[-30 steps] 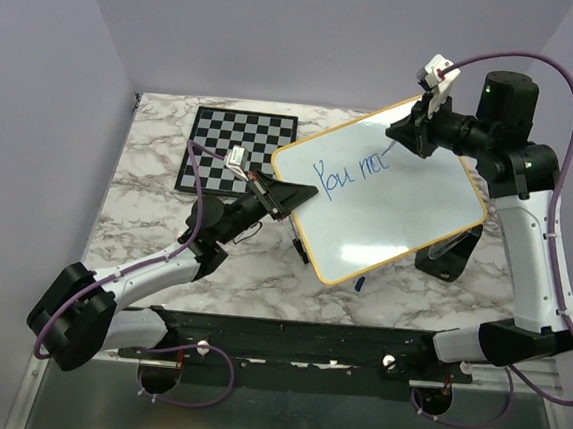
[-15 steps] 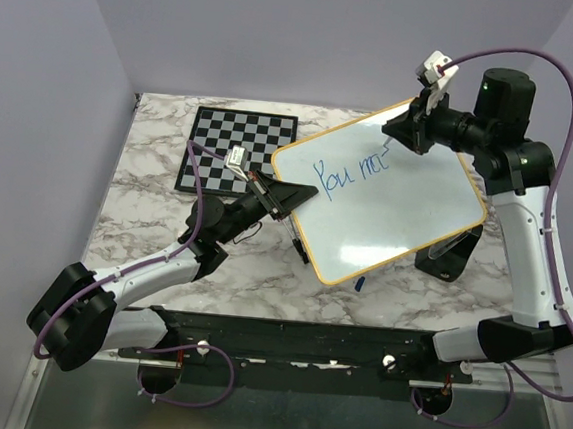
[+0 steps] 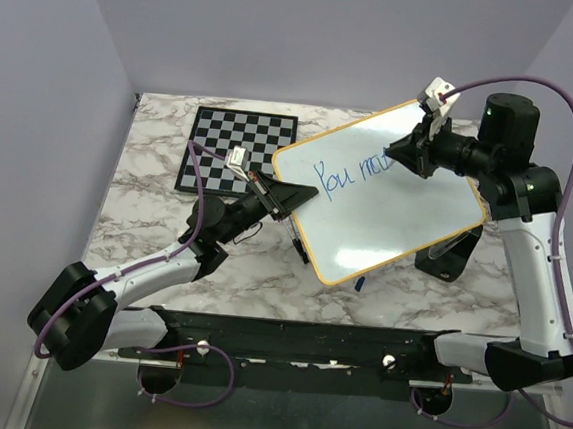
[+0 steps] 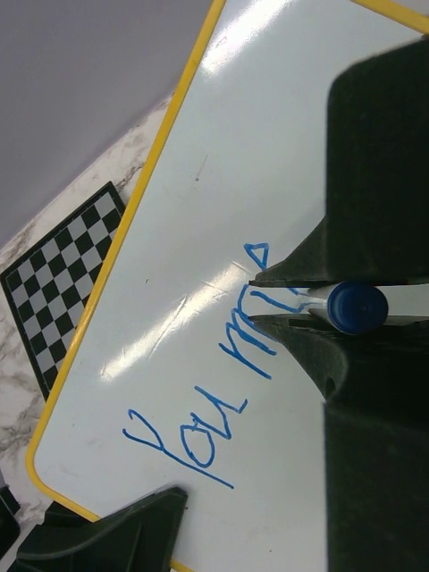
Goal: Write a sentence on the whiteboard
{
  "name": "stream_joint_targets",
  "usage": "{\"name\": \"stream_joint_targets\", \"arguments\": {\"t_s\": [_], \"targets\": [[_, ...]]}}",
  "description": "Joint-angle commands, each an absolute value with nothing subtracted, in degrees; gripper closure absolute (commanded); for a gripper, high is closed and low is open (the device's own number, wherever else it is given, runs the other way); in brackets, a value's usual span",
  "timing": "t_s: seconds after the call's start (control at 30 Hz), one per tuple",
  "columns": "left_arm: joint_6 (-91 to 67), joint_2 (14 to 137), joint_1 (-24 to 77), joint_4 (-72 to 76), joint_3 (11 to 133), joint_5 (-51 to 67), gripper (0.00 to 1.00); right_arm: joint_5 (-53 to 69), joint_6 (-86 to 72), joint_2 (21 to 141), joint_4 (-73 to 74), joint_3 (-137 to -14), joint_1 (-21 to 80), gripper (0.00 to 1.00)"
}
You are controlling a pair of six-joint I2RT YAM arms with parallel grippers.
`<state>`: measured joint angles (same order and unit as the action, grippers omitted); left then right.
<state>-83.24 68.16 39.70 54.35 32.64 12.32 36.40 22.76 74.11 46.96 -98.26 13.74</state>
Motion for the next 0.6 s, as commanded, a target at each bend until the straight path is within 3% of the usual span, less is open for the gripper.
{"name": "stream_joint_targets", "arguments": {"t_s": [0.0,0.57], "targets": [[-87.2,66.2,39.6,70.6,34.9,11.2,1.00,33.8,24.1,72.9,49.8,-96.7,13.2,1.00],[-86.9,65.1,39.6,70.3,33.9,11.1,1.00,34.9,21.3,77.6,48.3,-108.0,12.6,1.00]]}}
